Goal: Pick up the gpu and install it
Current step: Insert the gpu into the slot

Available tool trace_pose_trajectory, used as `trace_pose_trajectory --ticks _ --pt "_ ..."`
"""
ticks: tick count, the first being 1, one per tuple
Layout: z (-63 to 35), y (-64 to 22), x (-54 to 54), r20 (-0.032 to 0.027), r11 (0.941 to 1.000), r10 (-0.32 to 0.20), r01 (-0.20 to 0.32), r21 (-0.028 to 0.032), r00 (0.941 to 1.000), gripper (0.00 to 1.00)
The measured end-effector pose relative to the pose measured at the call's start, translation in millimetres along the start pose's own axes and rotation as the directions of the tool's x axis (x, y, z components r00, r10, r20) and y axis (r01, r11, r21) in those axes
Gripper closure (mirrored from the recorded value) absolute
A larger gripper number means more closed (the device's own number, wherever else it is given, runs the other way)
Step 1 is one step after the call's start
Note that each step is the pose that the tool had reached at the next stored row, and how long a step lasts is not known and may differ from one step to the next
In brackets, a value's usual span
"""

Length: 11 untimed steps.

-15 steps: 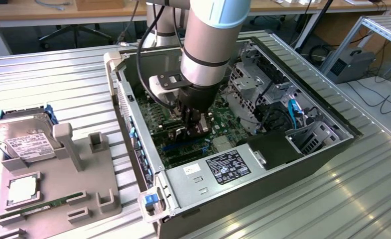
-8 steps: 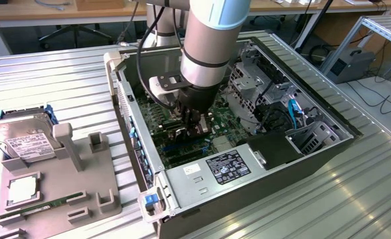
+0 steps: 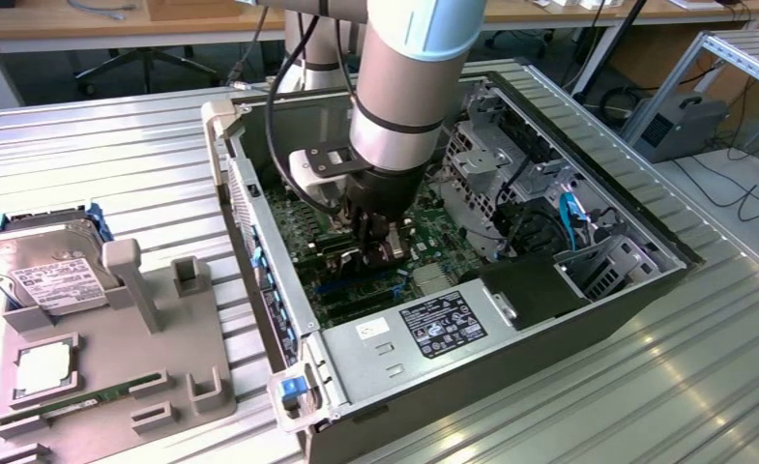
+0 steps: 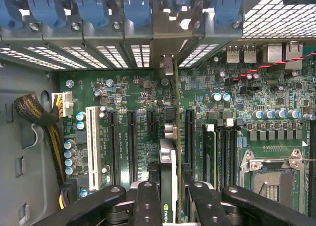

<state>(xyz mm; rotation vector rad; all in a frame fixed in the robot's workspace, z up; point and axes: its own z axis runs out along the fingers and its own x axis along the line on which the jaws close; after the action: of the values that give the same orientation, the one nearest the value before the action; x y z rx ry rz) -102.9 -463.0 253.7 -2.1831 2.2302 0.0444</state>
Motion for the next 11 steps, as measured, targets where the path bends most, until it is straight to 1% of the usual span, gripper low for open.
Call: trace_pose_trajectory --ticks 6,8,10,11 --pt "0.3 0.0 -0.1 0.0007 1.0 0.0 0.0 0.0004 1.0 0.72" --pt "0.0 0.0 0.0 0.0 1.0 0.0 0.0 0.0 1.0 0.59" --pt "-0.5 0.0 -0.2 -0.0004 1.0 0.0 0.0 -0.0002 1.0 0.59" --pt "-3.8 0.0 -0.4 -0.0004 1.0 0.0 0.0 0.0 1.0 0.59"
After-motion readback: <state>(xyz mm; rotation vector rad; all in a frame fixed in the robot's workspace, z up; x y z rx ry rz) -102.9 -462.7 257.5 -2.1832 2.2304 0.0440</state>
